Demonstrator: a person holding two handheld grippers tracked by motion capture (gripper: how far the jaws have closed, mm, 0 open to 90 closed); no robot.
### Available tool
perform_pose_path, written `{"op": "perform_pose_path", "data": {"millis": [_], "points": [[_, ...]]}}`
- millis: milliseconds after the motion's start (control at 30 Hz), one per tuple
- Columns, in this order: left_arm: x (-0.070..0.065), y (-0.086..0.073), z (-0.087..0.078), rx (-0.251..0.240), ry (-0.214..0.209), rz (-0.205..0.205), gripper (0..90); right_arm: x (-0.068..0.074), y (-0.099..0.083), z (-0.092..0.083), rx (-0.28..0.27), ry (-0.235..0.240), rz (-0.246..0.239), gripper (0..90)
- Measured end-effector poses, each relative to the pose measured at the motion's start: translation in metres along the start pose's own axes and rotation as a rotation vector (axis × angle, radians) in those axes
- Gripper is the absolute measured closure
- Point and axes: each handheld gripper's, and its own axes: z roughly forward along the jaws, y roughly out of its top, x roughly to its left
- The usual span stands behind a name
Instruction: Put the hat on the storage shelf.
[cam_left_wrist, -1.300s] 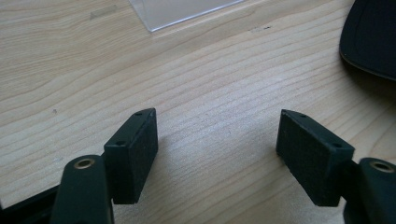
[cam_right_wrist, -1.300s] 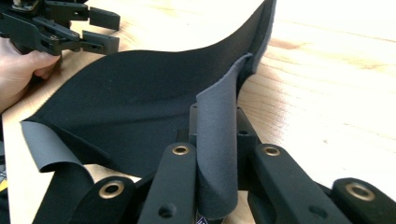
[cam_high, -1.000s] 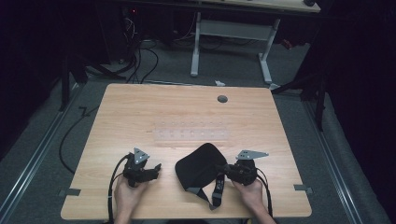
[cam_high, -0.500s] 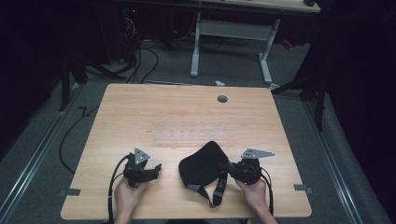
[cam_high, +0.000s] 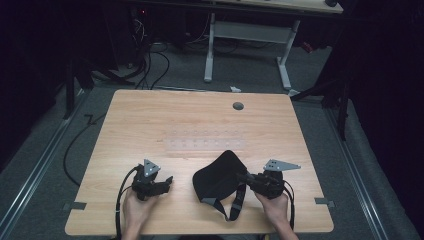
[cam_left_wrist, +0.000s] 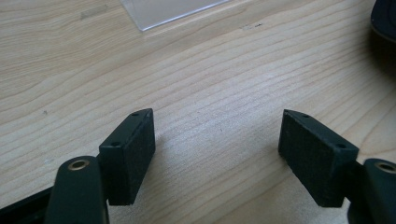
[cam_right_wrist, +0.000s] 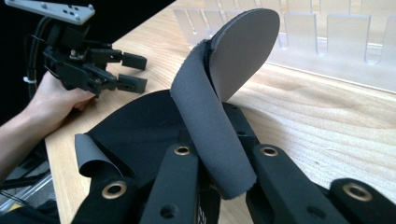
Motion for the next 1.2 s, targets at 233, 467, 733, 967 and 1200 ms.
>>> {"op": "perform_pose_path", "data": {"millis": [233, 467, 733, 967, 1200], "points": [[-0.005, -0.003, -0.004, 0.017, -0.045, 0.025, 27.7, -0.003, 0.001, -0.006, -0.02, 0.007, 0.018, 84.9], [-0.029, -0.002, -0.018, -0.002, -0.147, 0.09, 27.7, -0.006, 0.003, -0.01, -0.035, 0.007, 0.042, 84.9], [-0.051, 0.004, -0.025, -0.006, -0.242, 0.106, 27.4, -0.005, 0.009, -0.014, -0.051, 0.004, 0.034, 84.9], [-0.066, 0.001, -0.029, 0.019, -0.321, 0.125, 26.9, -0.005, 0.011, -0.014, -0.047, -0.002, 0.04, 84.9], [-0.082, -0.003, -0.03, 0.039, -0.374, 0.15, 26.7, -0.003, 0.011, -0.012, -0.047, 0.012, 0.051, 84.9]]}}
